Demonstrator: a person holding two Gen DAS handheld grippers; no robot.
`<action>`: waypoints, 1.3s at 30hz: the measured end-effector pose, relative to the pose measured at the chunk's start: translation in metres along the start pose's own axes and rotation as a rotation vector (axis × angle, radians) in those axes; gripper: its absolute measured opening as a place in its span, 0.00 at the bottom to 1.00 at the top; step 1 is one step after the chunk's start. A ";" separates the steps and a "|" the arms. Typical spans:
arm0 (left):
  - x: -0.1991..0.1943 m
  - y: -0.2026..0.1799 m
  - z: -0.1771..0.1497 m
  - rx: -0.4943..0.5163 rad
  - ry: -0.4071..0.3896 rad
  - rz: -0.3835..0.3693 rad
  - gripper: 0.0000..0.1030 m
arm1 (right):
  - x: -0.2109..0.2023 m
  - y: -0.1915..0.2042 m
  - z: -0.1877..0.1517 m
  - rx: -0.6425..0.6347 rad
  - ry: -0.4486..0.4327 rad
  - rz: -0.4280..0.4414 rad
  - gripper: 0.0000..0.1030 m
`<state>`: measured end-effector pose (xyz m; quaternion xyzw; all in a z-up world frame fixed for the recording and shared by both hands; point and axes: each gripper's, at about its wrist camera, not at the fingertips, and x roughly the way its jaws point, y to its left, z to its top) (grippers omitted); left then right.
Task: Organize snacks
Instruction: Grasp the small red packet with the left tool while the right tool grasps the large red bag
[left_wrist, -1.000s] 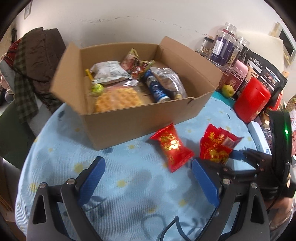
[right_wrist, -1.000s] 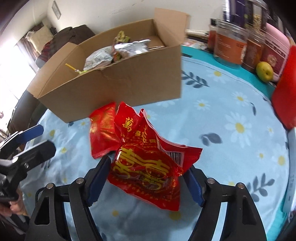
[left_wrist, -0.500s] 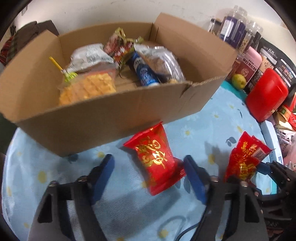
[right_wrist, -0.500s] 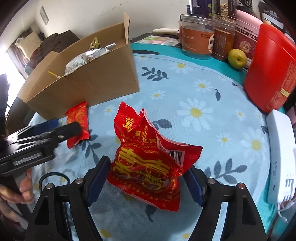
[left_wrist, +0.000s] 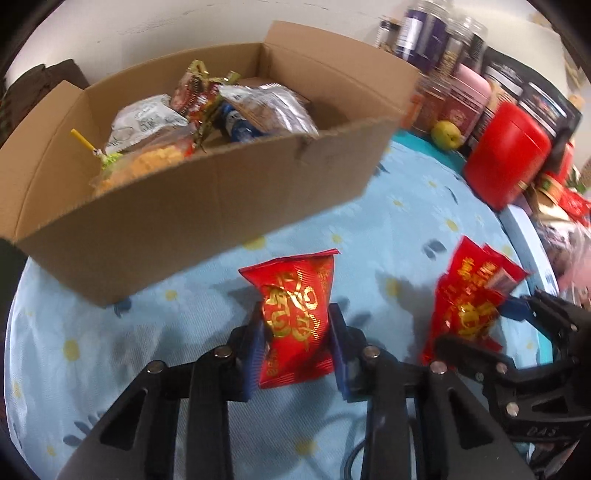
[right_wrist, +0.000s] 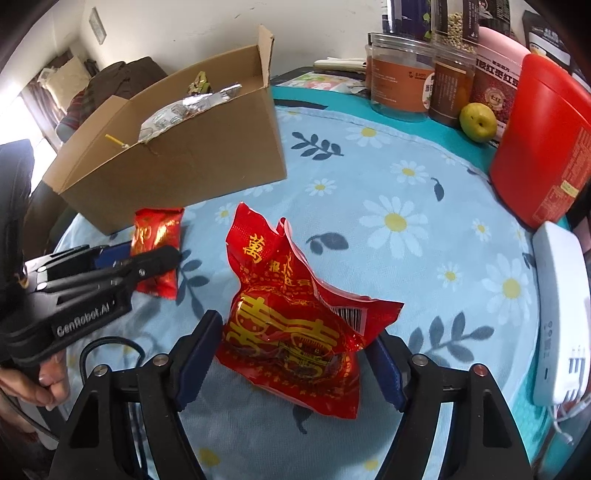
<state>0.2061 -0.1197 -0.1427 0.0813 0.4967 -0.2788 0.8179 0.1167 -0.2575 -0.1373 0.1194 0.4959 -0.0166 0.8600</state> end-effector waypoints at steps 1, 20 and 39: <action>-0.003 0.000 -0.003 0.004 0.010 -0.012 0.30 | -0.001 0.000 -0.002 -0.001 0.003 0.004 0.73; -0.046 -0.050 -0.090 0.157 0.109 -0.120 0.30 | -0.050 0.011 -0.087 -0.060 0.057 0.033 0.71; -0.043 -0.071 -0.102 0.250 0.030 -0.017 0.40 | -0.048 0.019 -0.105 -0.071 0.027 0.034 0.80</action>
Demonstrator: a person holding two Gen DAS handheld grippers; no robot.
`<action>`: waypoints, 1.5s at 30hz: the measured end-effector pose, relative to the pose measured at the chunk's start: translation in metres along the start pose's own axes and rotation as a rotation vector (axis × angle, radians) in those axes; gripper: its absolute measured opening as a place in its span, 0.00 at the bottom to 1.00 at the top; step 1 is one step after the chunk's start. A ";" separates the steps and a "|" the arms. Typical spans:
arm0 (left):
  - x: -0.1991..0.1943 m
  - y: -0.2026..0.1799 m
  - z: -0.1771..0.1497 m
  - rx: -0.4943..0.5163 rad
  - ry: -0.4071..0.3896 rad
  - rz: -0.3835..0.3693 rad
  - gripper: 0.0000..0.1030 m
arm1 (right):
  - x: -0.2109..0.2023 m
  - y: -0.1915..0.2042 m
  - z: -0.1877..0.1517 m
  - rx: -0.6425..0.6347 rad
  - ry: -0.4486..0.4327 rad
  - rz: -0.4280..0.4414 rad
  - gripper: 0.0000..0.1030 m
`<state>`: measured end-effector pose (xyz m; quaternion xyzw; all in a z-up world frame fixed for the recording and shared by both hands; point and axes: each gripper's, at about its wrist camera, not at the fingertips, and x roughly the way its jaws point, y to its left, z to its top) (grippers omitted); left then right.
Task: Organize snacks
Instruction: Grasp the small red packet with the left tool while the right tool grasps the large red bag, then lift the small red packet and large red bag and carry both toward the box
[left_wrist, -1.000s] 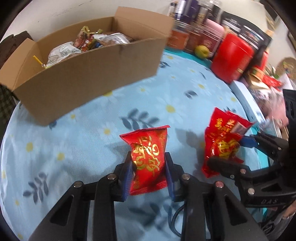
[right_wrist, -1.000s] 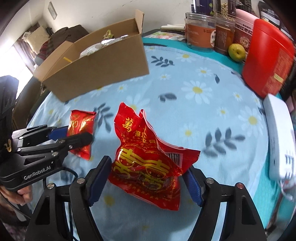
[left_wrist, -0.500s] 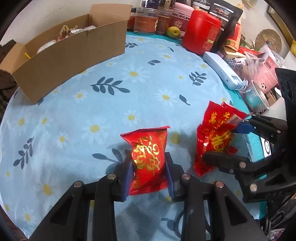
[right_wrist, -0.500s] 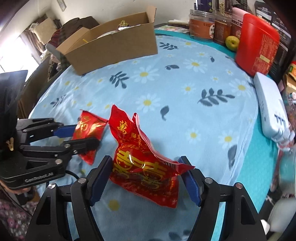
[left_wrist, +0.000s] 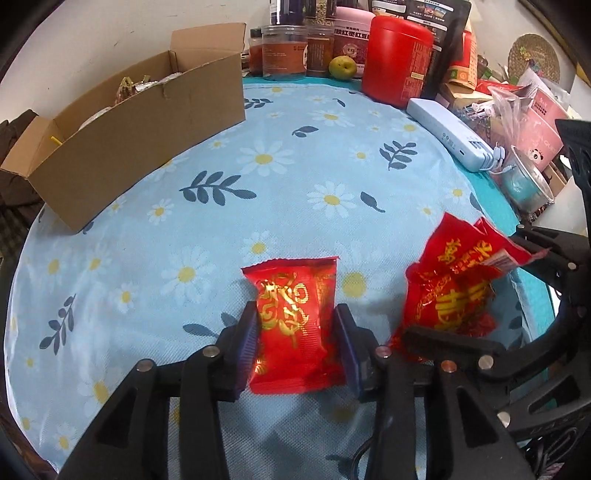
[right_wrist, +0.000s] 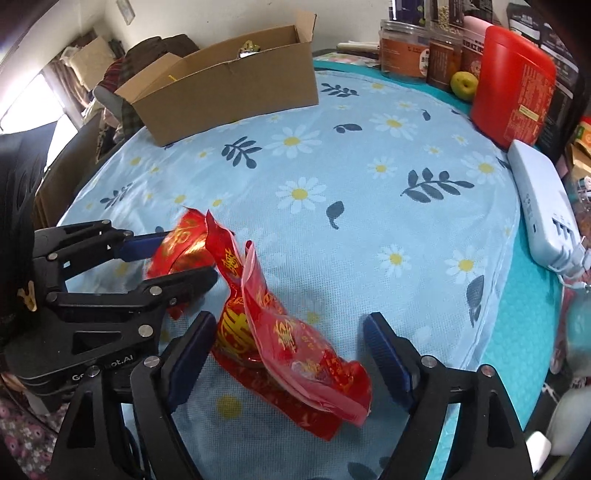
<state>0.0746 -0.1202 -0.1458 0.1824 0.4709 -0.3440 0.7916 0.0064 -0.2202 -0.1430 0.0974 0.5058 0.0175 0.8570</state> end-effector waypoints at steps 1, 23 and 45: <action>0.000 -0.001 0.000 0.003 -0.002 0.002 0.41 | 0.000 0.000 -0.001 -0.001 -0.005 0.004 0.75; -0.020 0.007 -0.005 -0.048 -0.068 -0.047 0.30 | -0.019 0.003 -0.011 0.069 -0.078 0.095 0.42; -0.031 0.022 -0.008 -0.101 -0.076 -0.069 0.30 | -0.018 0.011 -0.005 0.035 -0.085 0.084 0.33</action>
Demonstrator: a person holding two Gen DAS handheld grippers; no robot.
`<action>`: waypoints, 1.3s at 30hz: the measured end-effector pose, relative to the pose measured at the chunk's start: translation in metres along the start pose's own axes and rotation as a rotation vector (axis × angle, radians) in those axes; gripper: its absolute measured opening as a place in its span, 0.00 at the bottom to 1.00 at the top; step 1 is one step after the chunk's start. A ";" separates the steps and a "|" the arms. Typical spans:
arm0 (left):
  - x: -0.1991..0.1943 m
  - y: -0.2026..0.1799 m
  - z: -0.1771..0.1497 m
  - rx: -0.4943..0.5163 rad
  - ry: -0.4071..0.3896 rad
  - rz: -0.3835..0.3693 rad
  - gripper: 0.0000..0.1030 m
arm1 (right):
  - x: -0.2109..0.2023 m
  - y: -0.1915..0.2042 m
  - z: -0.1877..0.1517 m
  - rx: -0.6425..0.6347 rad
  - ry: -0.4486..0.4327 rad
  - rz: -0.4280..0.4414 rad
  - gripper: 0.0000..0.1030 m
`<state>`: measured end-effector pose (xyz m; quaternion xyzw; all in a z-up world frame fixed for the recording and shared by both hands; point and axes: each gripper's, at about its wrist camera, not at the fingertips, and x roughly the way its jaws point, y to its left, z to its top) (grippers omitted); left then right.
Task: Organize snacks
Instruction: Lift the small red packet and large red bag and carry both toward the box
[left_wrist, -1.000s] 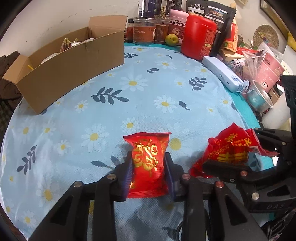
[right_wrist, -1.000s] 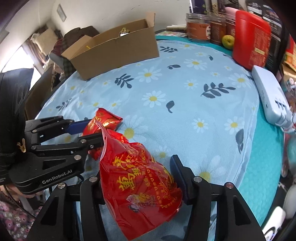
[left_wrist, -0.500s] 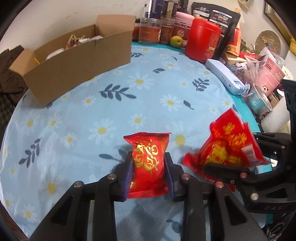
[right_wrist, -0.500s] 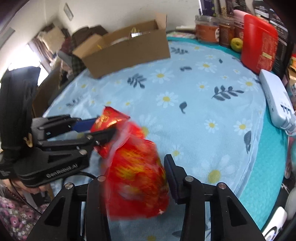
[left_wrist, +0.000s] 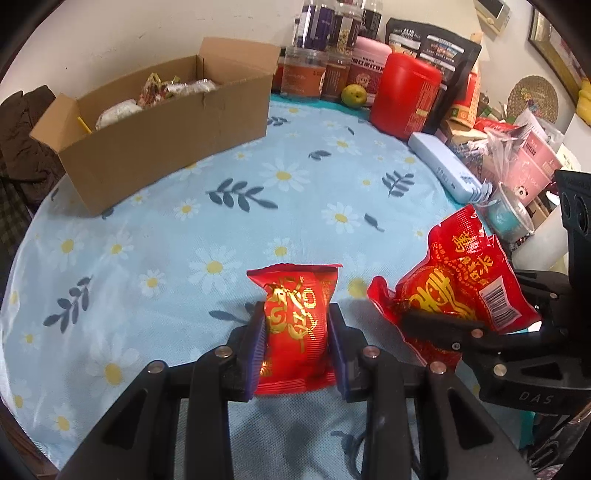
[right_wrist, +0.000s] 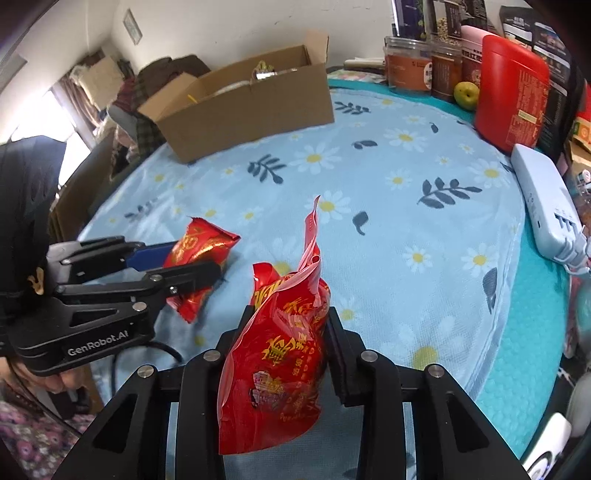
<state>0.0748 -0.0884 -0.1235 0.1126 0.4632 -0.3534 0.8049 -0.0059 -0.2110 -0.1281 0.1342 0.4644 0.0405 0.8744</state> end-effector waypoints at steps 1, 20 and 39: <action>-0.004 0.000 0.002 0.000 -0.010 -0.003 0.30 | -0.003 0.001 0.003 -0.002 -0.008 0.009 0.33; -0.075 0.025 0.073 -0.023 -0.251 0.035 0.30 | -0.048 0.045 0.083 -0.165 -0.188 0.052 0.33; -0.101 0.098 0.160 -0.073 -0.408 0.109 0.30 | -0.037 0.076 0.200 -0.287 -0.312 0.088 0.33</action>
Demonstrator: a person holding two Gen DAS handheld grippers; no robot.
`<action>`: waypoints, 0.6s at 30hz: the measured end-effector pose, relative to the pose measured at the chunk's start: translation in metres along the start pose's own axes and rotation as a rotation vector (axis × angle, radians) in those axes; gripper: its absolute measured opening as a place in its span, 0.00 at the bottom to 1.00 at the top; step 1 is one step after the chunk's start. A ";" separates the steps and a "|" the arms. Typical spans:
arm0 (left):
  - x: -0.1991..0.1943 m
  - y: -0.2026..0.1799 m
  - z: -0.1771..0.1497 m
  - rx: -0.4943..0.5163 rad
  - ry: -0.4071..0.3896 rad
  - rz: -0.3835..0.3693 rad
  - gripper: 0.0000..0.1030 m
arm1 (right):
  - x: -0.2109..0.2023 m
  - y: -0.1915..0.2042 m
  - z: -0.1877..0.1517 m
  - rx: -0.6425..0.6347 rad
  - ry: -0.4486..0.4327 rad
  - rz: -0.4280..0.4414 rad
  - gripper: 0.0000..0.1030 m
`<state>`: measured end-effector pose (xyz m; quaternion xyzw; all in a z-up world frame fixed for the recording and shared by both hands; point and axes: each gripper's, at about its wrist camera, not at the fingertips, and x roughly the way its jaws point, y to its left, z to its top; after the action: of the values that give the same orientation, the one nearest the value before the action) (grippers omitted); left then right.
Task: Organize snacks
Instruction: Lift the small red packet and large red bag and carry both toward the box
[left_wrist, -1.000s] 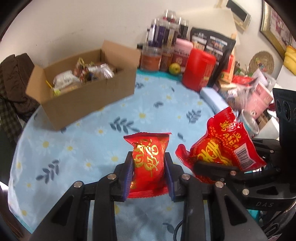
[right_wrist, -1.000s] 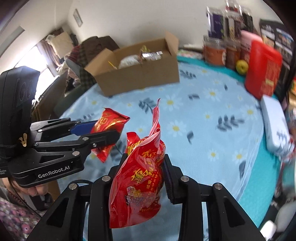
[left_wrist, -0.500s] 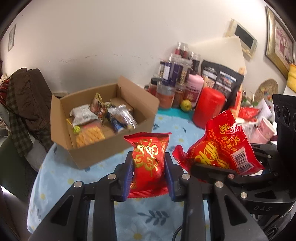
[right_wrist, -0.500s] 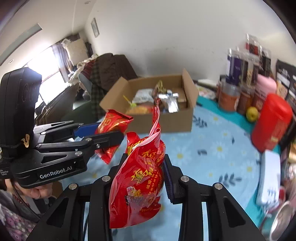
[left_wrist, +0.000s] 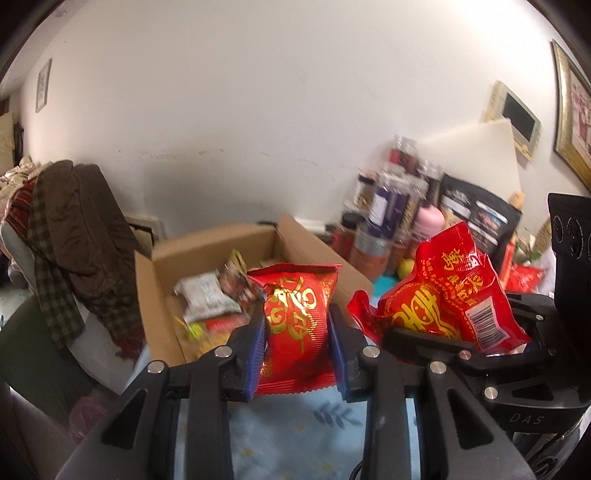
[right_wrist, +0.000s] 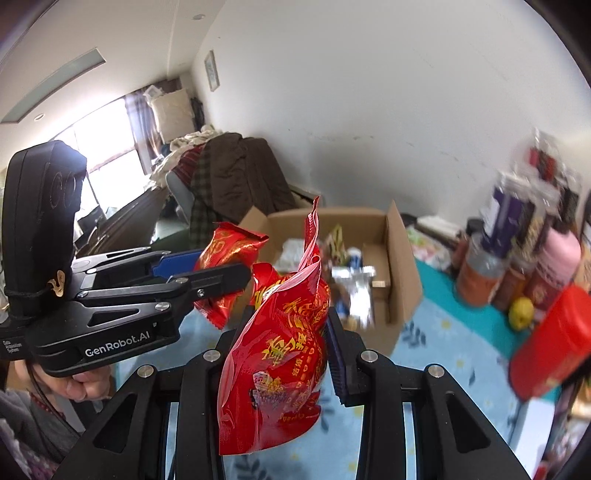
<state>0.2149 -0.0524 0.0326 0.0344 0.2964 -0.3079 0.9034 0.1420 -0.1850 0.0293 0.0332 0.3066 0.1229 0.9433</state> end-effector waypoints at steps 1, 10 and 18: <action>0.002 0.005 0.007 0.001 -0.010 0.008 0.30 | 0.005 0.000 0.009 -0.014 -0.009 -0.002 0.33; 0.028 0.046 0.051 -0.033 -0.030 0.064 0.30 | 0.044 -0.010 0.067 -0.040 -0.036 0.034 0.34; 0.065 0.083 0.074 -0.067 0.001 0.160 0.30 | 0.089 -0.022 0.098 -0.054 0.013 0.028 0.34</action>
<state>0.3418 -0.0376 0.0470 0.0279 0.3033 -0.2246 0.9256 0.2734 -0.1825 0.0549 0.0111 0.3085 0.1448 0.9401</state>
